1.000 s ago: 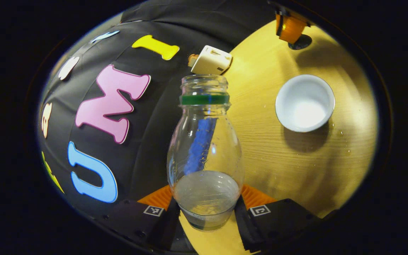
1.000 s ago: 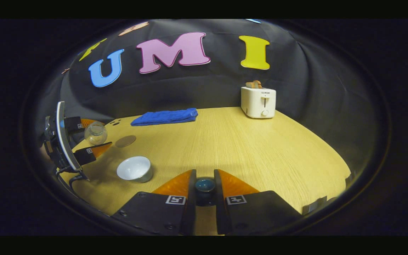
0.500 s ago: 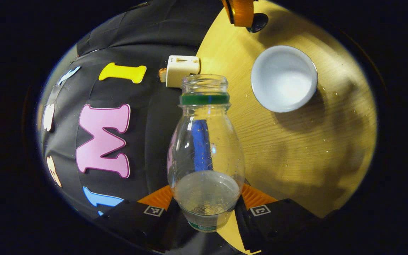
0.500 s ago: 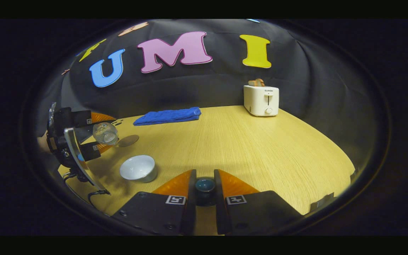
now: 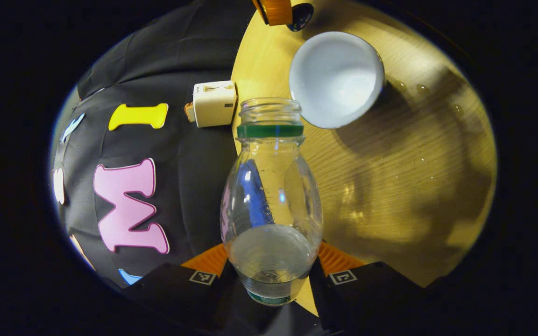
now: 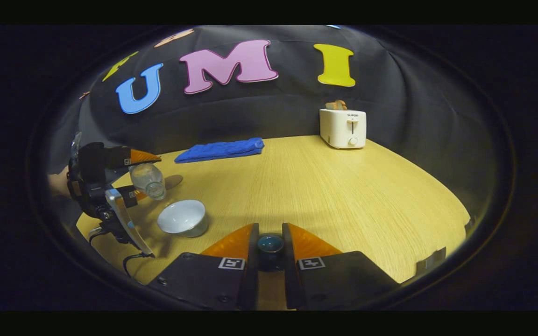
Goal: Open the teacup lid with one hand, grasp the water bottle and pour water into the teacup with the other hand; after pouring, place the water bottle on the coaster and then close the teacup lid.
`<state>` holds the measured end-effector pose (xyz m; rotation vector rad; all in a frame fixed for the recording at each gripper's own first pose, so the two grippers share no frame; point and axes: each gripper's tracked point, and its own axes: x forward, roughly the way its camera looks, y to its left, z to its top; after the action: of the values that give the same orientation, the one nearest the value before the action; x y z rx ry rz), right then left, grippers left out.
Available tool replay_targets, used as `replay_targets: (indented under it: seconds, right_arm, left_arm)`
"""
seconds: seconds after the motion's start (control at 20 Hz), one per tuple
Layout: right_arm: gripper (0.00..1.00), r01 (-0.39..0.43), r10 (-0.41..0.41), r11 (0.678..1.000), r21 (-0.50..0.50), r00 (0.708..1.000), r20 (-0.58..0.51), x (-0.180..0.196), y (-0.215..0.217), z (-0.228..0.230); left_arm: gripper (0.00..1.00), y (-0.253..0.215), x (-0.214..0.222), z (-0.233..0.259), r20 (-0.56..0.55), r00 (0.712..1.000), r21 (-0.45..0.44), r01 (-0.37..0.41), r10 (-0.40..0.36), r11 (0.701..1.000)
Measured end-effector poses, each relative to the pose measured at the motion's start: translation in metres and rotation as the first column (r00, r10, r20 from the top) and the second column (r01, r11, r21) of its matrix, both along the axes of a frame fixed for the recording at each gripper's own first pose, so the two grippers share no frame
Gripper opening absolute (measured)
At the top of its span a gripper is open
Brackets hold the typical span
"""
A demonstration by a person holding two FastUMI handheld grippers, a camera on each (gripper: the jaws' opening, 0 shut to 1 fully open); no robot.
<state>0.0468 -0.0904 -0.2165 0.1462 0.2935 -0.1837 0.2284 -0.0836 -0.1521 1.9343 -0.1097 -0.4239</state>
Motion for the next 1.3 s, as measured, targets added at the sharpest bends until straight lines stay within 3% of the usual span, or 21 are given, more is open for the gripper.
replay_targets:
  seconds: [0.05,0.1,0.15,0.25,0.35,0.45,0.5,0.9,0.95,1.1,1.15,1.2,1.25,1.3]
  right_arm:
    - [0.22,0.000,0.000,1.000,0.002,1.000,0.002,-0.001,0.001,0.000]
    - [0.31,0.001,-0.001,1.000,0.003,1.000,0.001,-0.002,0.002,0.000]
    - [0.27,0.000,0.000,1.000,0.004,1.000,0.000,-0.003,0.003,-0.001]
    - [0.31,-0.002,0.002,1.000,0.010,1.000,0.002,-0.005,0.005,0.000]
    - [0.22,-0.008,0.008,1.000,0.013,1.000,0.002,-0.006,0.008,0.000]
    - [0.22,-0.017,0.017,1.000,0.011,1.000,0.003,-0.007,0.011,0.000]
    - [0.27,-0.021,0.021,1.000,0.011,1.000,0.004,-0.008,0.012,0.001]
    - [0.27,-0.047,0.047,0.999,0.009,0.999,0.004,-0.010,0.017,0.001]
    - [0.31,-0.048,0.048,0.999,0.010,0.999,0.004,-0.010,0.017,0.001]
    - [0.27,-0.048,0.048,0.999,0.011,0.999,0.007,-0.009,0.015,0.002]
    - [0.31,-0.051,0.051,0.999,0.011,0.999,0.006,-0.009,0.014,0.002]
    - [0.27,-0.052,0.052,0.999,0.009,0.999,0.006,-0.010,0.013,0.003]
    - [0.31,-0.054,0.054,0.999,0.006,0.999,0.006,-0.010,0.012,0.004]
    - [0.27,-0.055,0.055,0.998,0.003,0.998,0.005,-0.010,0.011,0.005]
  left_arm:
    - [0.73,-0.002,0.001,0.001,0.002,1.000,0.014,0.013,-0.013,1.000]
    - [0.73,-0.004,0.002,0.001,0.004,1.000,0.033,0.028,-0.028,0.999]
    - [0.73,-0.006,0.003,0.002,0.006,0.999,0.051,0.043,-0.043,0.998]
    - [0.73,-0.010,0.003,-0.003,-0.007,0.998,0.074,0.069,-0.068,0.995]
    - [0.73,-0.015,0.004,-0.004,-0.002,0.996,0.097,0.086,-0.086,0.992]
    - [0.73,-0.015,0.005,-0.004,0.006,0.995,0.113,0.097,-0.098,0.989]
    - [0.73,-0.017,0.006,-0.003,0.010,0.994,0.122,0.102,-0.104,0.987]
    - [0.73,-0.033,0.008,0.003,0.035,0.983,0.206,0.168,-0.179,0.964]
    - [0.73,-0.034,0.008,0.004,0.038,0.982,0.219,0.174,-0.186,0.960]
    - [0.73,-0.035,0.007,0.007,0.044,0.978,0.252,0.184,-0.202,0.950]
    - [0.73,-0.036,0.006,0.007,0.047,0.977,0.261,0.191,-0.210,0.946]
    - [0.73,-0.038,0.008,0.010,0.050,0.974,0.267,0.200,-0.221,0.943]
    - [0.73,-0.040,0.008,0.011,0.053,0.972,0.277,0.207,-0.230,0.938]
    - [0.73,-0.041,0.008,0.013,0.057,0.969,0.287,0.213,-0.239,0.934]
